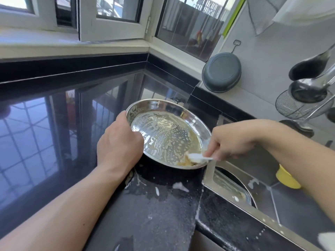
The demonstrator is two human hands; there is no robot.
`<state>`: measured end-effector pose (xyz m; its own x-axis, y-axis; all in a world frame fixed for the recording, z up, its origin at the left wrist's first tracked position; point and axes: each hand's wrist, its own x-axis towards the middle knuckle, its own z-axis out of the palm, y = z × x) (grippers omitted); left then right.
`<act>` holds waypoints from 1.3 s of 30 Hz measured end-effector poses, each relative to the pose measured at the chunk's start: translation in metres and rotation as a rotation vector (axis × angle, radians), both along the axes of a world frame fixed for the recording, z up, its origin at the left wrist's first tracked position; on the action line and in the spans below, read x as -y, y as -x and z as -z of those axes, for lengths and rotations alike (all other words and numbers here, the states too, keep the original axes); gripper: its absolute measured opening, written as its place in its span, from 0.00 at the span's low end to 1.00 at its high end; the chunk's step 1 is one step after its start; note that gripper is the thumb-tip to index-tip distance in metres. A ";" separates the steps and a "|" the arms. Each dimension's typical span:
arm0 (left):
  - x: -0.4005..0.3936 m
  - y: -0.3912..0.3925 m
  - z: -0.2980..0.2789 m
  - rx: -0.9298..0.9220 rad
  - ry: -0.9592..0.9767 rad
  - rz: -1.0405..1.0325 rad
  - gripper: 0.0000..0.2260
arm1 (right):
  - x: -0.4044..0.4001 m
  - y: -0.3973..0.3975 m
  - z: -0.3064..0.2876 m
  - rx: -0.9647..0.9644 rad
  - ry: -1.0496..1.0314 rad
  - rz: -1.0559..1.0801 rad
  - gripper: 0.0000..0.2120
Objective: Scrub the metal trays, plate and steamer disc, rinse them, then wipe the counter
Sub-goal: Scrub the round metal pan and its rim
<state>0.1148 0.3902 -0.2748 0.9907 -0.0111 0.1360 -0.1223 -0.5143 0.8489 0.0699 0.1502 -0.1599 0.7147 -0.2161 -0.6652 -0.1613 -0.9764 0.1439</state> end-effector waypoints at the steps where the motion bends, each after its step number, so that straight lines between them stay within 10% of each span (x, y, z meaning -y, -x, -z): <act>1: 0.000 0.001 0.000 0.002 -0.004 -0.002 0.14 | -0.005 0.006 -0.004 -0.039 -0.099 0.041 0.12; 13: 0.000 0.001 0.000 0.006 -0.017 0.020 0.13 | 0.011 -0.042 0.031 0.375 0.320 0.001 0.12; 22: 0.001 0.001 -0.001 0.021 -0.078 0.016 0.10 | 0.003 -0.024 -0.020 0.131 0.402 -0.307 0.29; 31: -0.001 0.000 0.000 0.036 -0.073 -0.004 0.14 | -0.013 -0.040 -0.027 0.108 0.784 -0.431 0.19; 39: 0.003 -0.003 0.007 0.090 -0.069 -0.026 0.09 | -0.048 -0.047 -0.038 -0.377 0.692 -0.275 0.13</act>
